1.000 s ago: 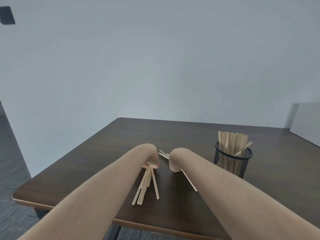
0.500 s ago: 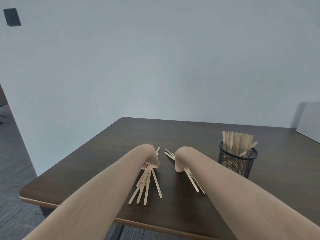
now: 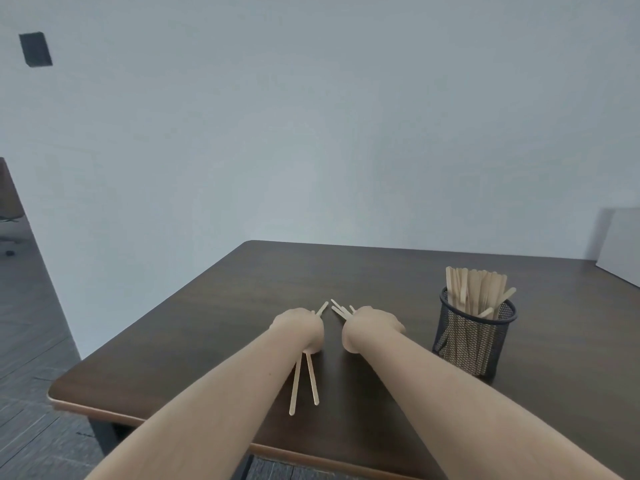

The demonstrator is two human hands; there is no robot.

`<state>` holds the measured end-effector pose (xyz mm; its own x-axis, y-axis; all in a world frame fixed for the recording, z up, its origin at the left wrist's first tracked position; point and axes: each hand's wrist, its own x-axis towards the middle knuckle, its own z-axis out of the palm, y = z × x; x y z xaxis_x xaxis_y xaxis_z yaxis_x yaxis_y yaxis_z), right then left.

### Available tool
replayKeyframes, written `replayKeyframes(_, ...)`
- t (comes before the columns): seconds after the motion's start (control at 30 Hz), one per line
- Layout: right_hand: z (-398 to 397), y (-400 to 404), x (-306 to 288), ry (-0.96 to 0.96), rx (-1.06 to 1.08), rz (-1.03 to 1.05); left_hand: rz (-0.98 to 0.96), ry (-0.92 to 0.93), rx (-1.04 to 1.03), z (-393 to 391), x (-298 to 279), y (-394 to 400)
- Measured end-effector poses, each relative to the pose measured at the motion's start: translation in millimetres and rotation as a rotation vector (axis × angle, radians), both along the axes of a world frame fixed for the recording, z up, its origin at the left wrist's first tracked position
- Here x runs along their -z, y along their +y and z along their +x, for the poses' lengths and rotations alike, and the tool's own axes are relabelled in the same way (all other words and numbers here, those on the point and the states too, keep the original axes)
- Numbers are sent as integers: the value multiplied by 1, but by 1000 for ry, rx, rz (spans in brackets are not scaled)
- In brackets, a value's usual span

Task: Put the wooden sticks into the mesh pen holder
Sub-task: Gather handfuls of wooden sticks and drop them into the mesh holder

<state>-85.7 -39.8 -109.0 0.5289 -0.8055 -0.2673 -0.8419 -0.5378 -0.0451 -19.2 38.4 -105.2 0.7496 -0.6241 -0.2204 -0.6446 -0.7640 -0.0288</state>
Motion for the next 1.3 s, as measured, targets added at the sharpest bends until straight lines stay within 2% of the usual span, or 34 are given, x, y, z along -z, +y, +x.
replayKeyframes(0.1, -4, 2, 12, -128, 32, -127, -109, 2, -134, -2, 13, 4)
replayKeyframes(0.27, -8, 3, 23, -248, 7, -224, -217, -114, -150, -8, 26, 4)
replayKeyframes(0.53, -11, 3, 26, -294, -29, -280, -304, -97, -181, -9, 27, -1)
replayKeyframes(0.77, -15, 4, 28, -379, -96, -330, -385, -115, -127, -1, 23, 3)
replayKeyframes(0.93, -16, 2, 30, -403, -122, -337, -485, -48, -104, 12, 13, 15)
replayKeyframes(1.1, -16, 0, 31, -417, -119, -316, -459, -3, -147, 20, 15, 22)
replayKeyframes(1.3, -17, 0, 33, -419, -112, -328, -324, 39, -48, 17, -1, 33)
